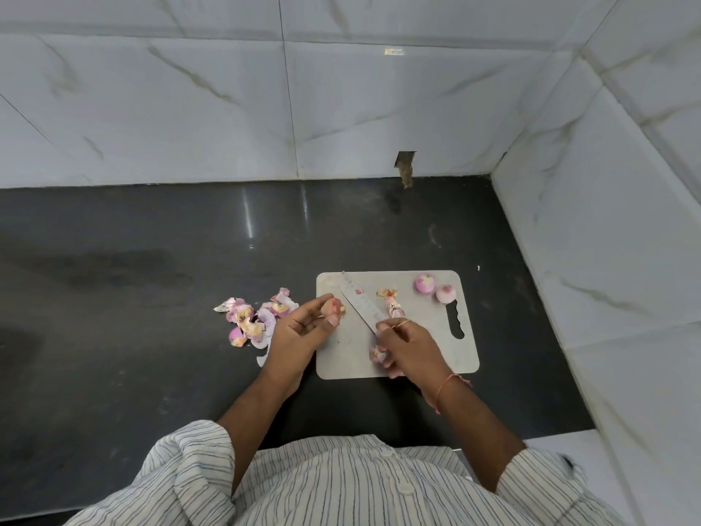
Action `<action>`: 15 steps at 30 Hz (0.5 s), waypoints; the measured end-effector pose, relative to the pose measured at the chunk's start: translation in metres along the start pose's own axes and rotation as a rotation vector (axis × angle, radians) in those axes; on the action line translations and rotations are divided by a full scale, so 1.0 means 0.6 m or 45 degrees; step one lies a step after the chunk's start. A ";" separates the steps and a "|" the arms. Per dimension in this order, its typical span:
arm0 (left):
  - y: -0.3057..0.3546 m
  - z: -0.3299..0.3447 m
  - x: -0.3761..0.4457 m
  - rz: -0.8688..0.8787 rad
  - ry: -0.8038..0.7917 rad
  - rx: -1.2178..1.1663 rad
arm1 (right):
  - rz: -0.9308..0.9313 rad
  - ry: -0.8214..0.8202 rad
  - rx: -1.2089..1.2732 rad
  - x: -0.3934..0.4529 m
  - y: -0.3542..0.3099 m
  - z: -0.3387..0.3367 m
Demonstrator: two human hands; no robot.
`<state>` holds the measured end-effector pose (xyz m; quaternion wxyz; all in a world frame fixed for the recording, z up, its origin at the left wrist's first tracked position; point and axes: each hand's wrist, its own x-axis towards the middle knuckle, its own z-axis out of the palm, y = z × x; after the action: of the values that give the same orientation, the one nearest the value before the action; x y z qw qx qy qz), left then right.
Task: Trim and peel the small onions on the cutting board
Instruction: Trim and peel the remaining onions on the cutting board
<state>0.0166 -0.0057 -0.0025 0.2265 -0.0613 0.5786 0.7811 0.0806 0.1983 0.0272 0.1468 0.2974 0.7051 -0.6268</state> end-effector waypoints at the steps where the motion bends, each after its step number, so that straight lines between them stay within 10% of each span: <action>1: 0.002 0.000 0.002 -0.001 -0.012 -0.010 | 0.004 -0.003 -0.087 0.000 0.002 0.011; 8: 0.016 -0.002 0.009 0.053 -0.104 0.055 | -0.050 -0.277 -0.422 0.011 0.014 0.109; 15: 0.004 -0.012 0.013 0.129 -0.027 0.398 | -0.357 0.084 -1.078 0.000 0.021 0.034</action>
<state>0.0076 -0.0107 -0.0054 0.1996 0.0122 0.6931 0.6925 0.0850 0.1787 0.0138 0.1464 0.1325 0.9374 -0.2870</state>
